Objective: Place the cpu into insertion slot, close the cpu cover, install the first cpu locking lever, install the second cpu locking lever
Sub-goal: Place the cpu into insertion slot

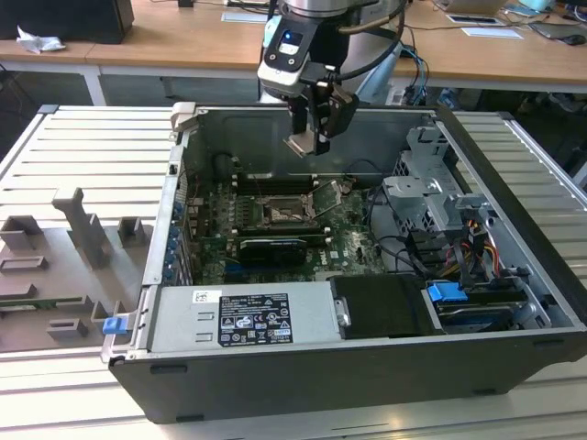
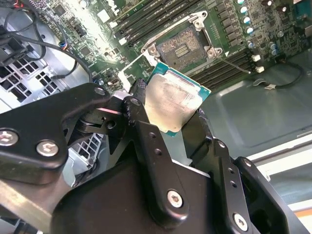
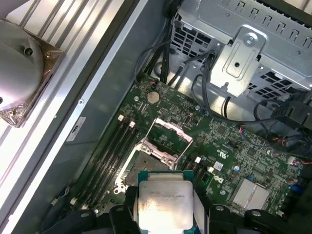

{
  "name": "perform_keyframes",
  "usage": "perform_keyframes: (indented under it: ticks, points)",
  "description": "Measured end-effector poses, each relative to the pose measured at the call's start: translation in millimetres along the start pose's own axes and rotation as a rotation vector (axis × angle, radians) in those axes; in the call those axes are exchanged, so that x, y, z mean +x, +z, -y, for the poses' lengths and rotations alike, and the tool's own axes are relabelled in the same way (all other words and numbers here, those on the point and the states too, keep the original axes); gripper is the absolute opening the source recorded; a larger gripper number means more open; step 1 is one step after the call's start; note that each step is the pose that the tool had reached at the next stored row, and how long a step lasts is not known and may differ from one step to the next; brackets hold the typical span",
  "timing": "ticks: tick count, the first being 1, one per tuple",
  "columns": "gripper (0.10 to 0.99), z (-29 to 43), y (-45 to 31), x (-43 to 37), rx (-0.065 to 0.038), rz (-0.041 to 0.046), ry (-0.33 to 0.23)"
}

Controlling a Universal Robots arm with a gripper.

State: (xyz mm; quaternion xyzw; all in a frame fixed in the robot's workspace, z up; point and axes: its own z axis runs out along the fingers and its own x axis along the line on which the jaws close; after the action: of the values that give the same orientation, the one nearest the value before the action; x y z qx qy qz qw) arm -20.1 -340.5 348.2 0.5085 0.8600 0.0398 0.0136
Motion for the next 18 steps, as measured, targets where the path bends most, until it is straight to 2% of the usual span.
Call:
perform_keyframes:
  ticks: [9, 18]
  points:
    - [0.537, 0.5, 5.5, -0.1, 0.0, 0.0013, 0.008]
    - [0.537, 0.7, 7.7, -0.1, -0.002, 0.0111, 0.128]
